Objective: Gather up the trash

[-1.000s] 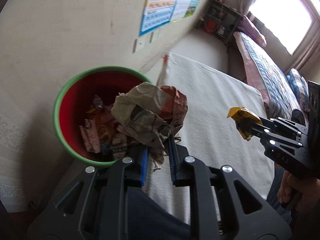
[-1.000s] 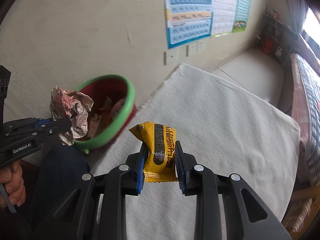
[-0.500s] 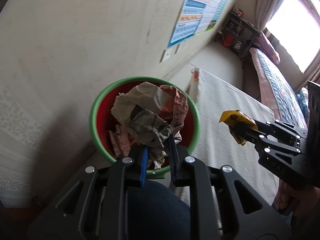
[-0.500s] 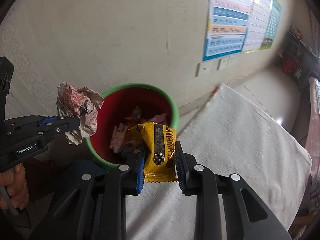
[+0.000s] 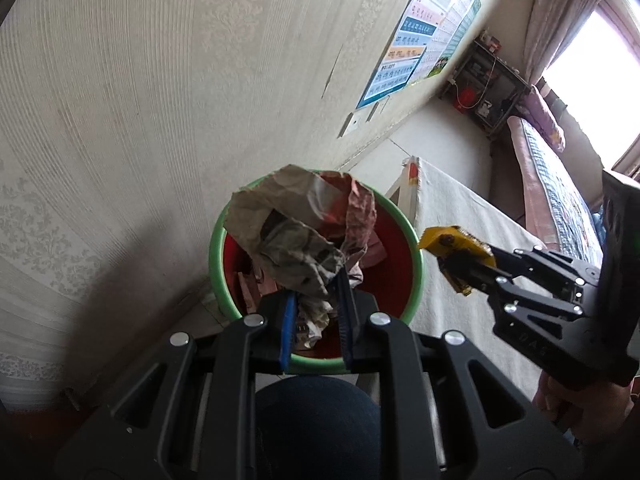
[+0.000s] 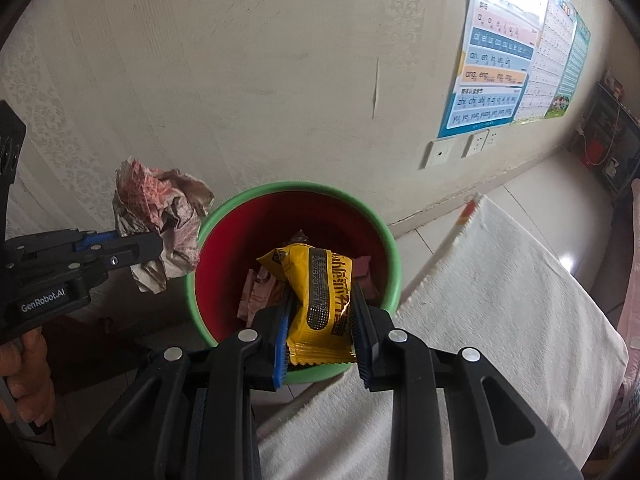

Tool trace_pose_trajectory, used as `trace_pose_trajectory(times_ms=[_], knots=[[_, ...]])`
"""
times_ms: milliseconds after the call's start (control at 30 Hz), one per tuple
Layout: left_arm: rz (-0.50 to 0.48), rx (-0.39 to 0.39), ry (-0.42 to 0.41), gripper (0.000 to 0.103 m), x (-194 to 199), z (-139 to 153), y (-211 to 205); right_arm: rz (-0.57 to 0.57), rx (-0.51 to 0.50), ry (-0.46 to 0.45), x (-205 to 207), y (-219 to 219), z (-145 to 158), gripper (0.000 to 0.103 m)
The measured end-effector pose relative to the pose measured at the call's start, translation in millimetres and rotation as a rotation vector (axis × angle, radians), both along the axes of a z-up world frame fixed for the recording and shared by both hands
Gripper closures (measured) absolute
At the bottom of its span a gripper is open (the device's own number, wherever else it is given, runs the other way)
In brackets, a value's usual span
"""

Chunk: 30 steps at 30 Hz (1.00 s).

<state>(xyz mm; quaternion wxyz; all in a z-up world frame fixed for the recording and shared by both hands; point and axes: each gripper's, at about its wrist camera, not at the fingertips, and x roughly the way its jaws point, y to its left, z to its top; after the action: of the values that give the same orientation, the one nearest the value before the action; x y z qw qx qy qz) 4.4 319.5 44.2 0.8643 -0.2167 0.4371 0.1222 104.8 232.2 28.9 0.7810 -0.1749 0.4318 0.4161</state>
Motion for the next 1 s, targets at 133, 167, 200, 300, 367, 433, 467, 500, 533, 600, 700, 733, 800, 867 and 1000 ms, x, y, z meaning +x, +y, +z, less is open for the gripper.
trace_pose_trajectory(times_ms=[133,167,200,300,367,433,467,500,533,600,700,733,800,867,1000], knots=[[-0.007,0.001,0.002,0.086,6,1,5,0.004,-0.009,0.009,3,8,-5,0.077],[-0.008,0.003,0.001,0.086,6,2,5,0.004,-0.011,0.010,3,10,-6,0.077],[-0.007,0.001,0.001,0.085,7,2,6,0.005,-0.011,0.012,3,11,-6,0.077],[-0.012,-0.012,0.006,0.085,9,1,8,0.005,-0.016,0.025,4,17,-11,0.077],[-0.018,-0.015,0.011,0.085,9,-1,8,0.005,-0.016,0.034,5,19,-14,0.077],[-0.023,-0.016,0.015,0.085,11,-2,10,0.010,-0.018,0.045,5,23,-17,0.077],[-0.024,-0.013,0.018,0.085,12,-3,11,0.012,-0.019,0.047,4,25,-18,0.076],[-0.024,-0.014,0.018,0.084,13,-3,11,0.013,-0.020,0.048,5,26,-18,0.075],[-0.022,-0.014,0.018,0.083,14,-2,13,0.016,-0.022,0.049,5,27,-19,0.075],[-0.015,-0.010,0.017,0.069,16,-1,14,0.011,-0.018,0.054,5,29,-19,0.067],[-0.004,0.004,0.009,0.051,17,2,16,0.005,-0.012,0.050,5,28,-18,0.052],[-0.001,0.008,0.004,0.043,16,3,17,0.004,-0.010,0.048,4,26,-16,0.048],[0.006,0.018,-0.005,0.032,15,6,18,0.001,-0.003,0.036,3,22,-13,0.037],[0.020,0.027,-0.019,0.019,12,9,18,-0.008,0.002,0.026,2,16,-11,0.022],[0.031,0.072,-0.032,0.005,9,14,9,-0.017,-0.013,-0.013,-3,1,-11,0.010]])
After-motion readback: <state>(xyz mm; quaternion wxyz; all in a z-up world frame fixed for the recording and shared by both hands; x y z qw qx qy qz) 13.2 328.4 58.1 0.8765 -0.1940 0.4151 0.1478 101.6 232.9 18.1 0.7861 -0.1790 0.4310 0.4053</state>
